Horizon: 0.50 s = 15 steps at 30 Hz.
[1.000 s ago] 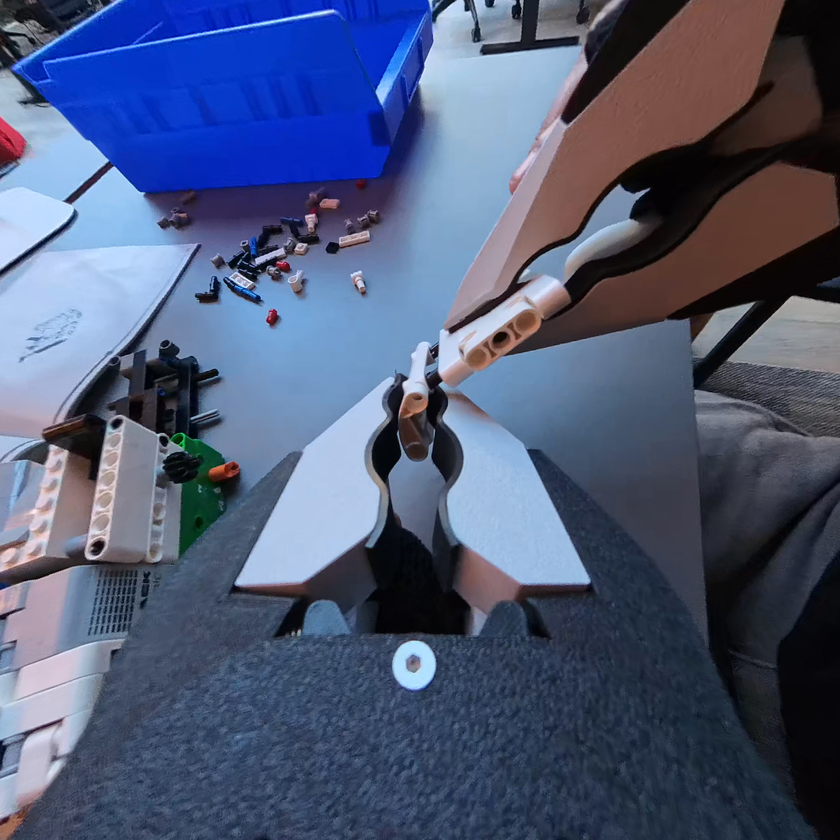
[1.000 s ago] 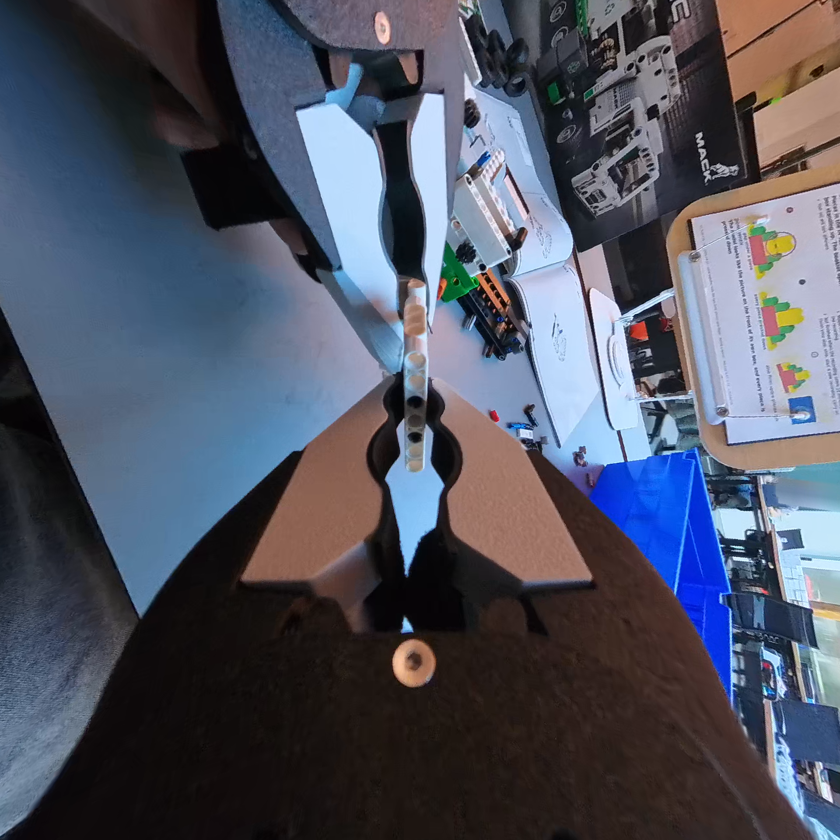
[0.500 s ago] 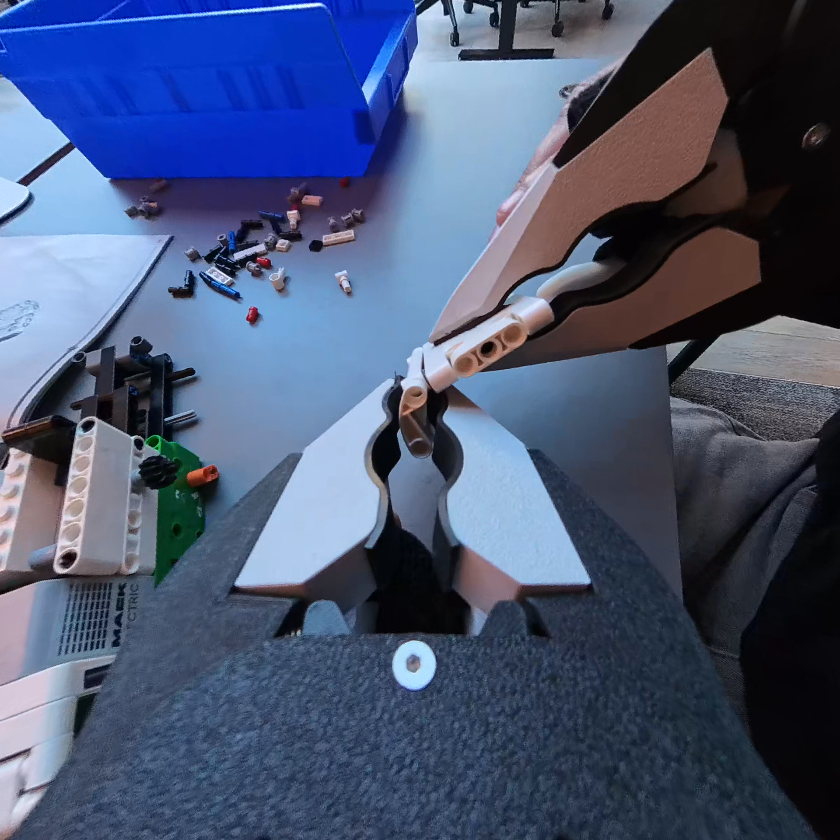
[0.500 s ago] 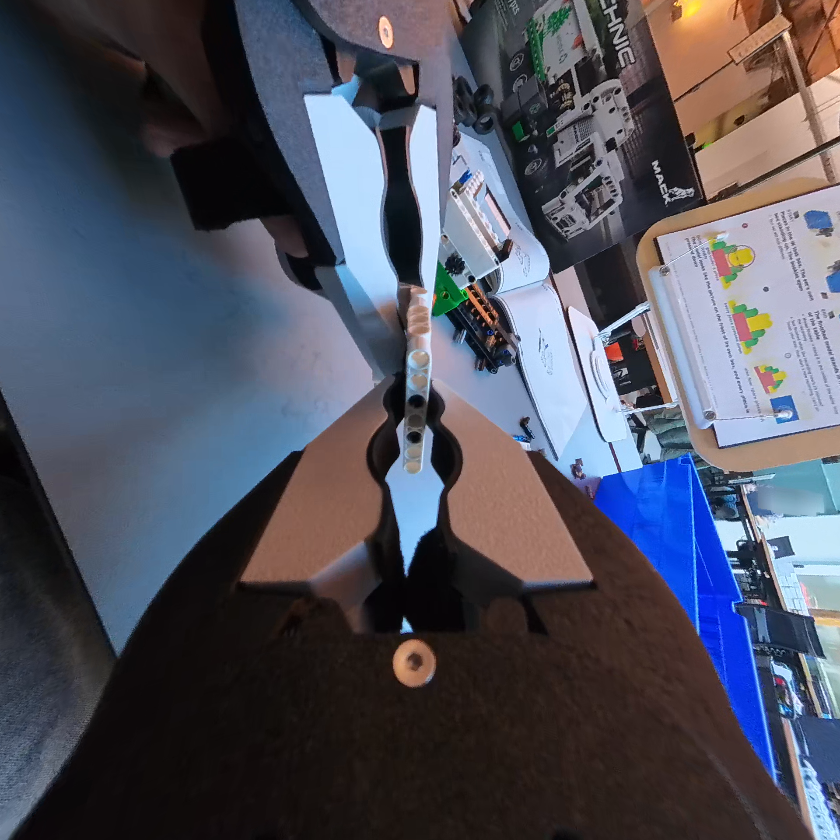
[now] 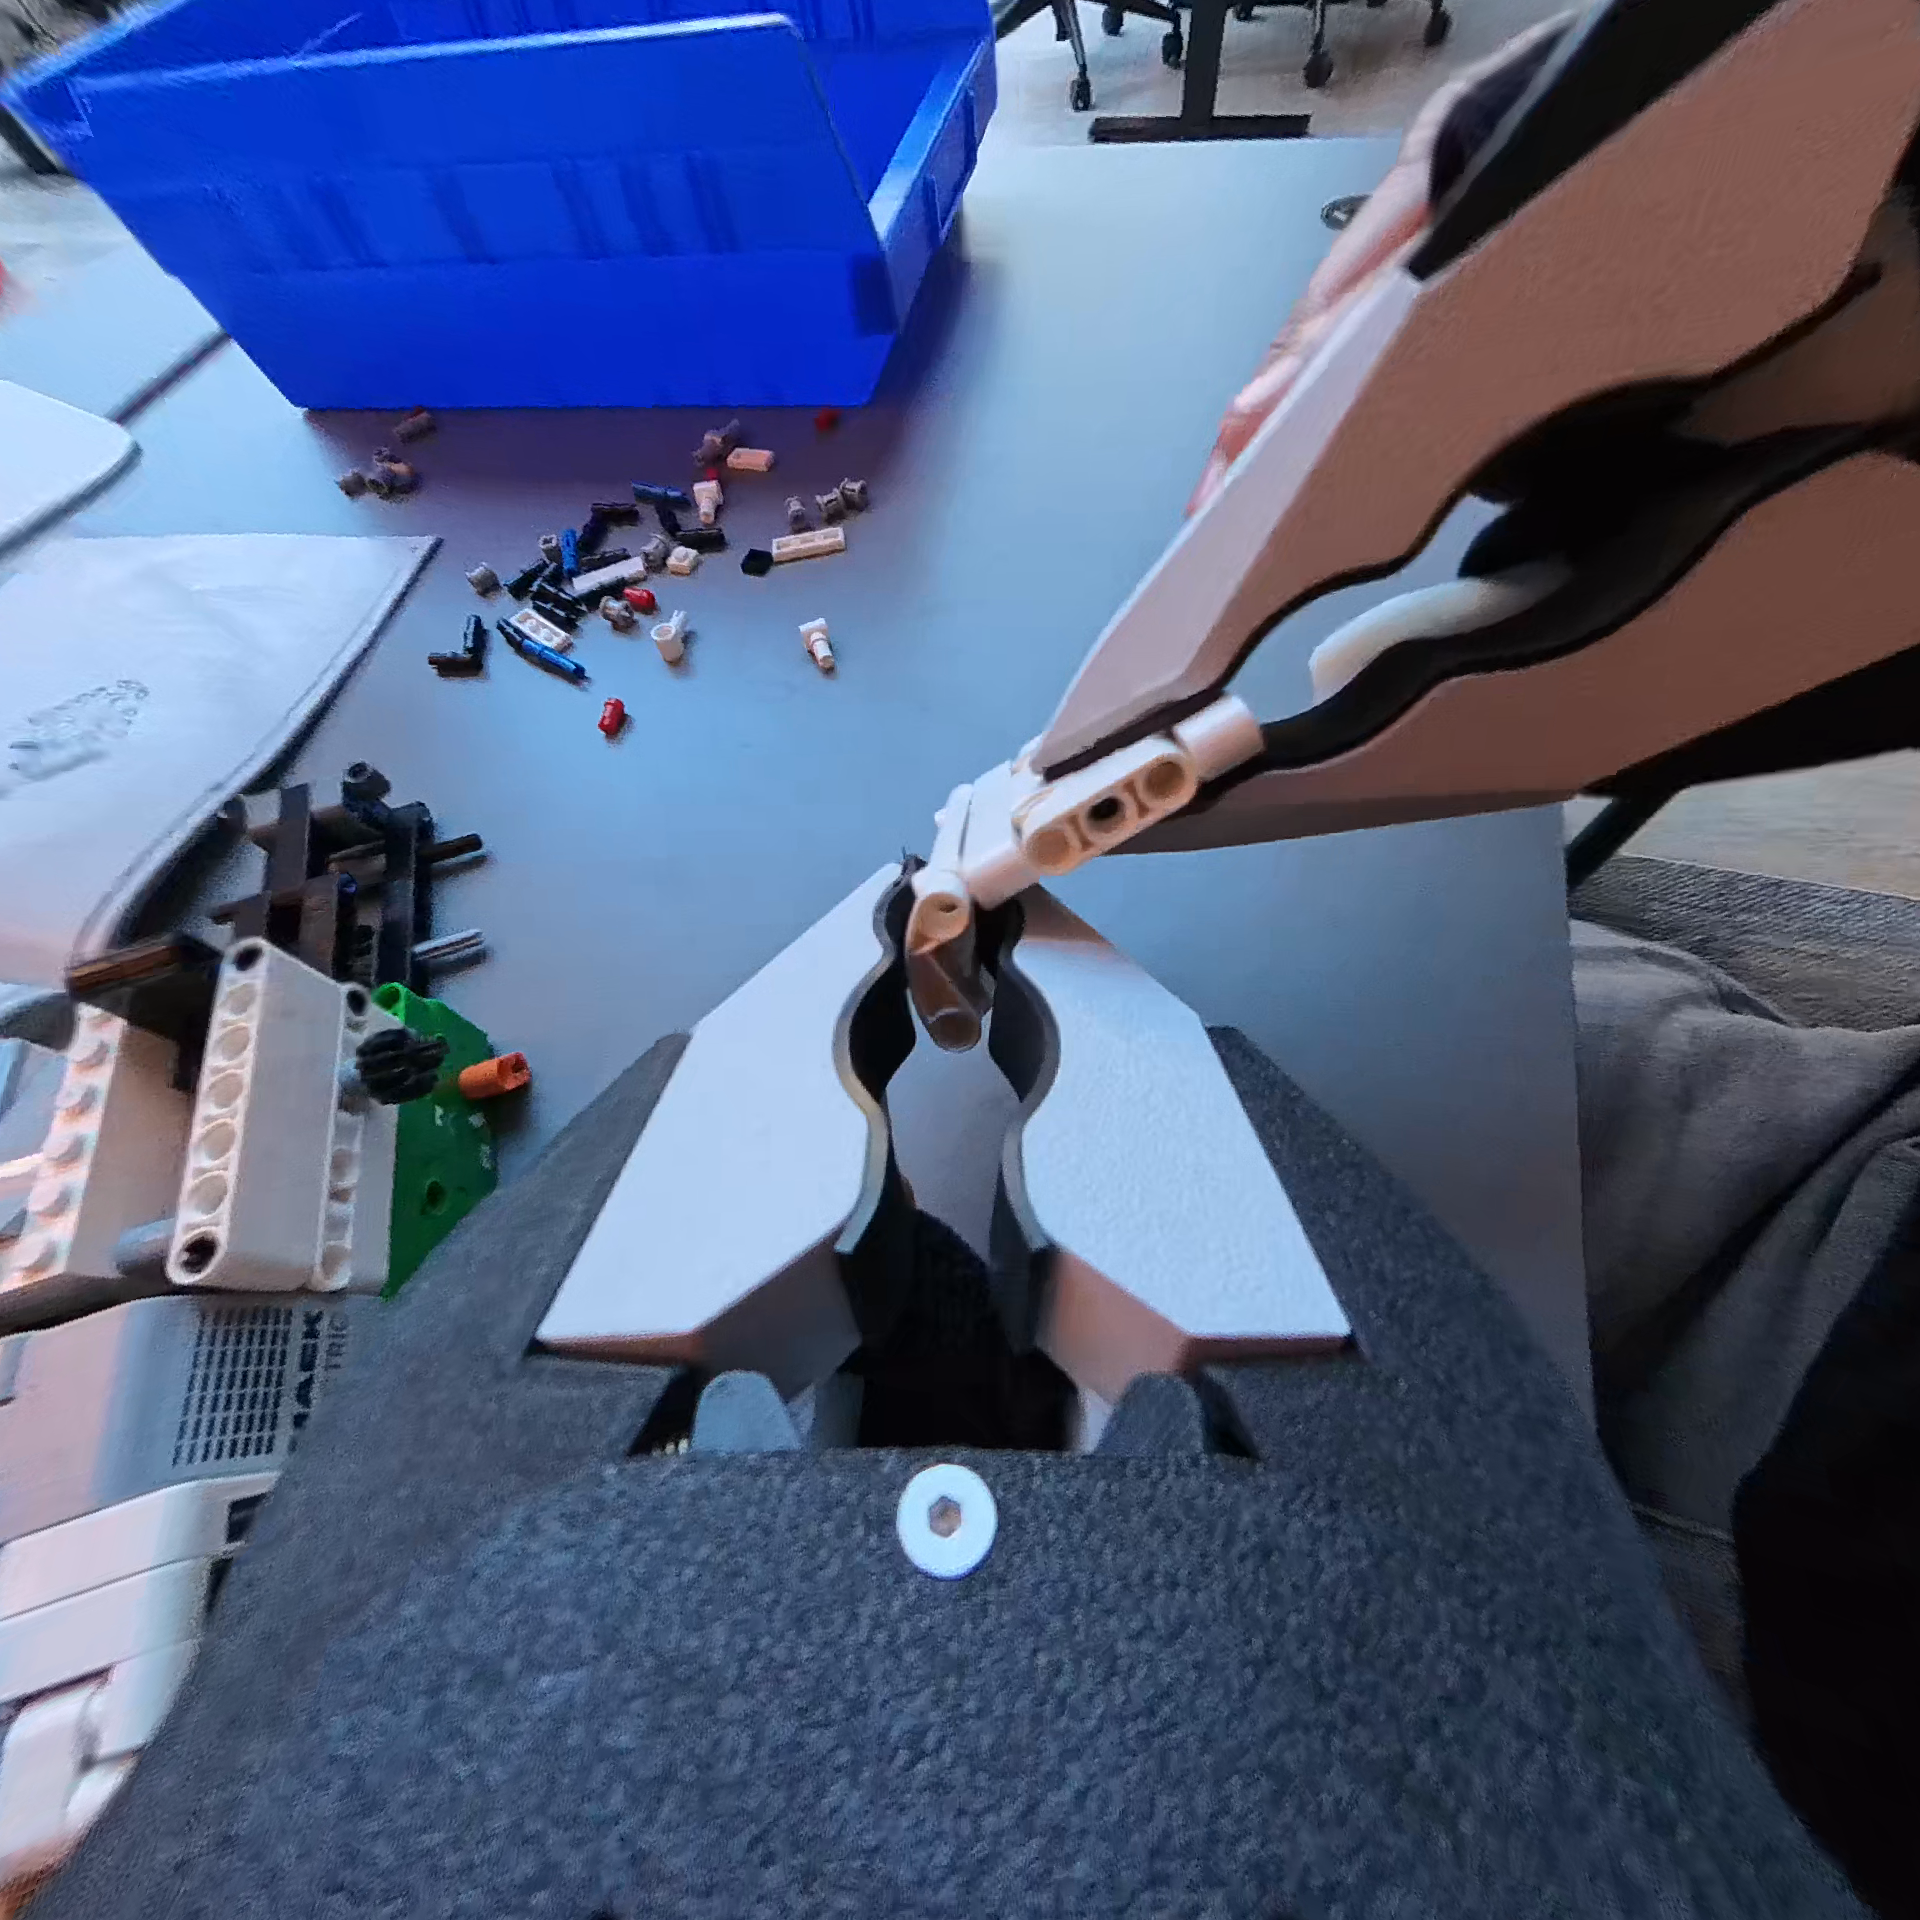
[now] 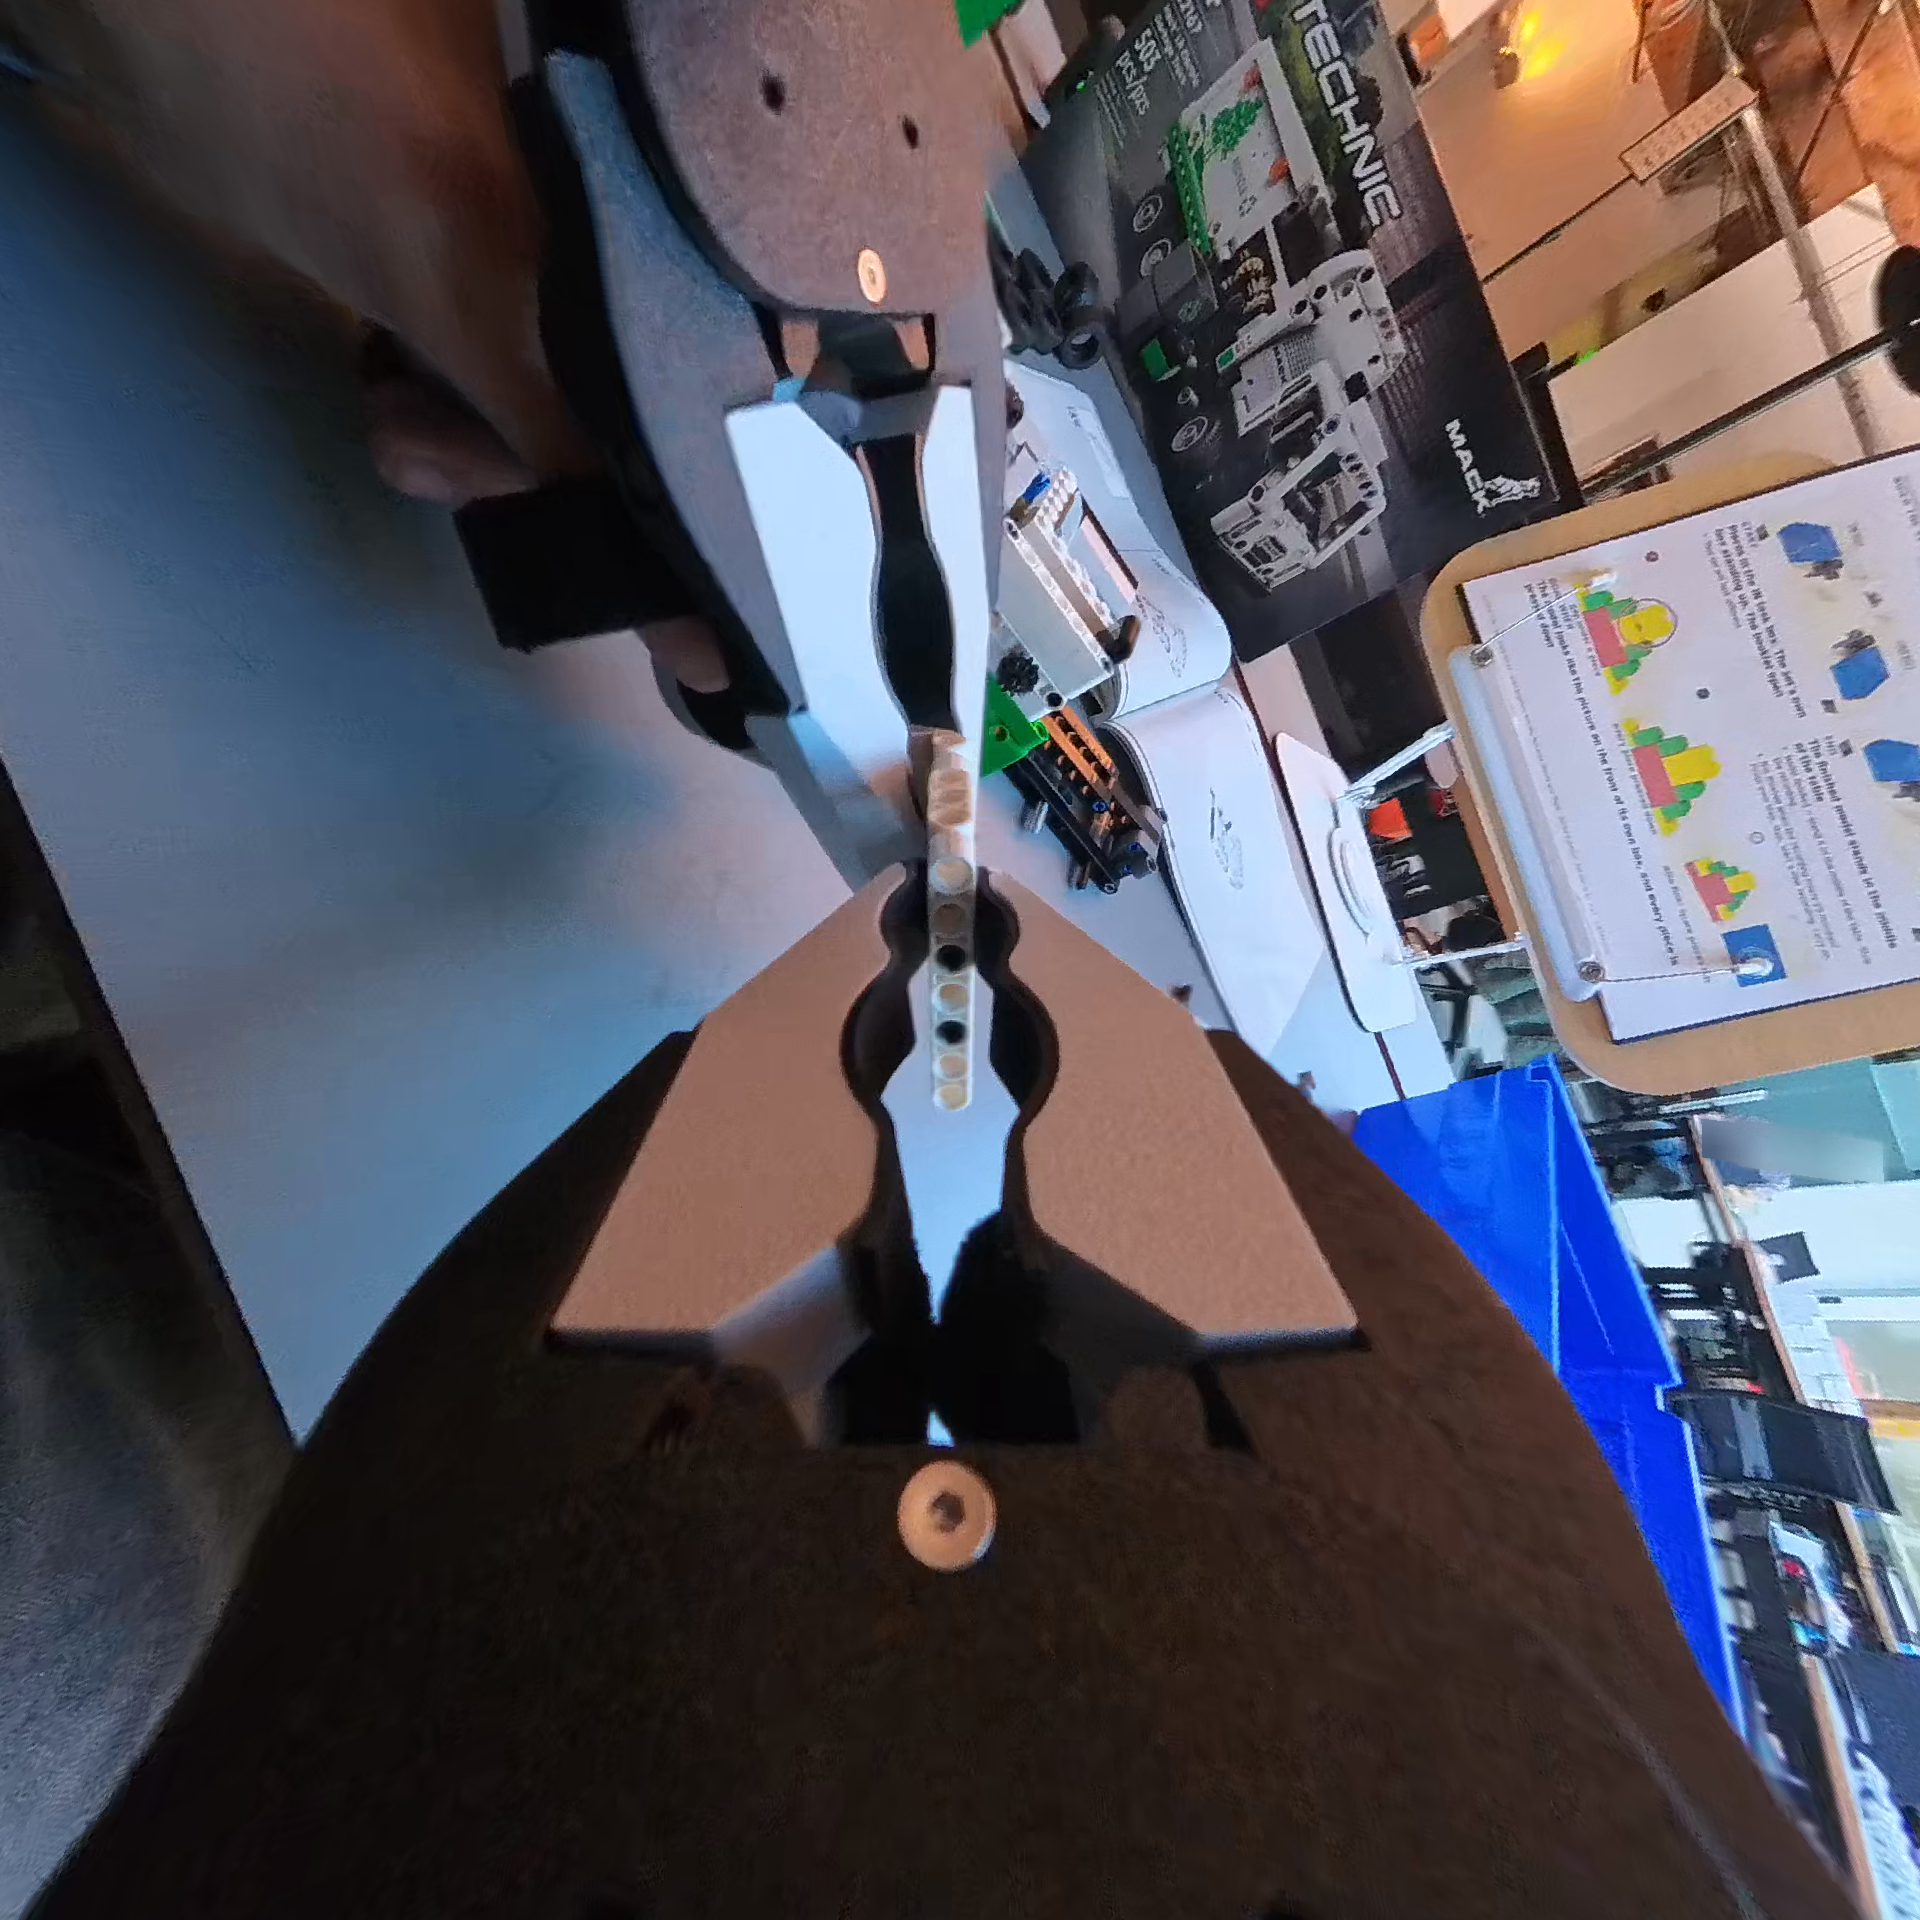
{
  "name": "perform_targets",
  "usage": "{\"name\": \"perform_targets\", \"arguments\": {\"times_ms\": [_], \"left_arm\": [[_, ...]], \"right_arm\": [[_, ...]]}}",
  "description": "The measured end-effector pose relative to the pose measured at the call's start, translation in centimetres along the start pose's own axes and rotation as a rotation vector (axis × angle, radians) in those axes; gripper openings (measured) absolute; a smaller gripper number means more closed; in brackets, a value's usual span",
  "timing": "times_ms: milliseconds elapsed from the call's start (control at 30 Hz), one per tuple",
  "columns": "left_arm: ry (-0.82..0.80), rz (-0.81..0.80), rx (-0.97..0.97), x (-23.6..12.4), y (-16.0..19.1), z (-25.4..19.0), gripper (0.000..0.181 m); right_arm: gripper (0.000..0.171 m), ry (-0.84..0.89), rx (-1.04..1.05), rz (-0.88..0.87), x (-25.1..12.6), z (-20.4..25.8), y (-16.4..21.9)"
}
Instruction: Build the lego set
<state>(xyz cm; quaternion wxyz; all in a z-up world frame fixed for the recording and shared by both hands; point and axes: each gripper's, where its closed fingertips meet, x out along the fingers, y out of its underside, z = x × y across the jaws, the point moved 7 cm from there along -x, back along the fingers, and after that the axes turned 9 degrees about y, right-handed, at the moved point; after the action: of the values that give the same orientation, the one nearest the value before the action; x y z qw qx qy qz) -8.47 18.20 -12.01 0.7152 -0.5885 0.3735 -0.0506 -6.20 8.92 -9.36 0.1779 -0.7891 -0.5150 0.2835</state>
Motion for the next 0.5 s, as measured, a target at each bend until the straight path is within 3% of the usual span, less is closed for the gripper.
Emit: {"name": "perform_targets", "arguments": {"times_ms": [33, 333, 467, 500], "left_arm": [[-0.02, 0.003, 0.029, 0.0, 0.0, -0.2, 0.008], [-0.045, 0.011, 0.047, 0.1, 0.0, -0.5, 0.008], [0.011, -0.08, 0.004, -0.4, -1.4, 0.6, 0.009], [-0.003, -0.101, 0.019, -0.7, -1.9, 0.8, 0.017]], "right_arm": [[0.007, -0.01, 0.002, 0.002, 0.0, 0.0, -0.1], [0.007, -0.007, 0.024, 0.003, 0.0, 0.0, -0.2], [0.007, -0.112, 0.373, -0.043, 0.4, -2.5, 0.5], [0.008, -0.135, 0.463, -0.045, 0.5, -3.2, 0.5]]}}
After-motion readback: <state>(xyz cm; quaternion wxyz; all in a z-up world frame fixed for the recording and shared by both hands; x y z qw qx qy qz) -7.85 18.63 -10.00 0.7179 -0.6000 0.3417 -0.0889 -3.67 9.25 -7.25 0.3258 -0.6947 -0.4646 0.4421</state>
